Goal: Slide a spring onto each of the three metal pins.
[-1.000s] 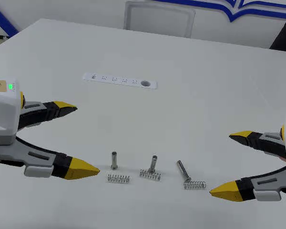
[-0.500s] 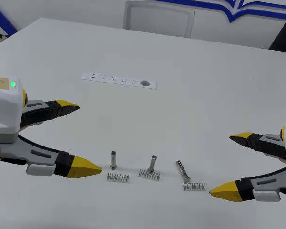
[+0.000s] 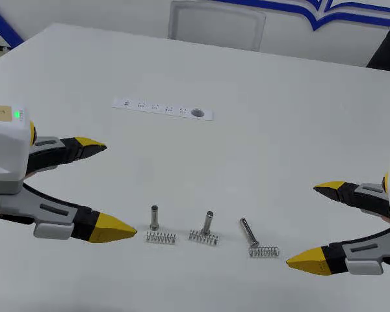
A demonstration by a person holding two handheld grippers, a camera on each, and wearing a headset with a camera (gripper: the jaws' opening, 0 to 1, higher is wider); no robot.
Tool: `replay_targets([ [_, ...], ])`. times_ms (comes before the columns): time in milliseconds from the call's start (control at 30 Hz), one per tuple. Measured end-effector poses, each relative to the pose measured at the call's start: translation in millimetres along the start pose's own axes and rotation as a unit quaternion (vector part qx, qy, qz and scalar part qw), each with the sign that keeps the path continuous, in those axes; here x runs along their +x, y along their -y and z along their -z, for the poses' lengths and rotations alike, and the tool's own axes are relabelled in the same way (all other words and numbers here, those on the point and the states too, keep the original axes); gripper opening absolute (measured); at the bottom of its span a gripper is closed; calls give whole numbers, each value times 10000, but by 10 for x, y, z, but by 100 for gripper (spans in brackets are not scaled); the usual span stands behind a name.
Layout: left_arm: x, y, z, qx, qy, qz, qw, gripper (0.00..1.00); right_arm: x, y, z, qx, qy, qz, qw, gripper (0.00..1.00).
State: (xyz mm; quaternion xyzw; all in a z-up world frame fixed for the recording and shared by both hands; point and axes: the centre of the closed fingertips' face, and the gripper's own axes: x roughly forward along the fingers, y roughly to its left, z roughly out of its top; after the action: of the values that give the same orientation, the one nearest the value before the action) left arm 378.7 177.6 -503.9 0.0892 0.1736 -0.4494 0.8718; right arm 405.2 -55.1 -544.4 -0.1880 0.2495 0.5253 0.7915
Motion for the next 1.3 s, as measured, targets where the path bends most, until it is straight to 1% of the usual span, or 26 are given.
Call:
replay_targets([
  [267, -7, 7, 19, -21, -2, -15, 10000, 100, 31, -24, 8, -9, -37, -48, 10000, 95],
  [500, -4, 18, 75, -48, -53, -6, 10000, 100, 44, -36, 6, 16, -30, -80, 10000, 95],
  [700, -6, 19, 89, -71, -58, -9, 10000, 100, 63, -21, 15, 49, -37, -96, 9999, 94],
  [900, -7, 11, 138, -99, -107, -29, 9999, 100, 91, -3, -15, 106, 25, -97, 9999, 92],
  [1033, -2, 20, 184, -125, -146, -43, 9998, 100, 141, 12, -56, 152, 117, -74, 9998, 88],
  [1200, 1, 14, 234, -178, -166, -87, 9997, 100, 236, -6, -29, 171, 69, -132, 9997, 86],
  [1300, 12, 18, 266, -242, -158, -89, 9995, 100, 282, -14, -35, 279, 144, -157, 9994, 85],
])
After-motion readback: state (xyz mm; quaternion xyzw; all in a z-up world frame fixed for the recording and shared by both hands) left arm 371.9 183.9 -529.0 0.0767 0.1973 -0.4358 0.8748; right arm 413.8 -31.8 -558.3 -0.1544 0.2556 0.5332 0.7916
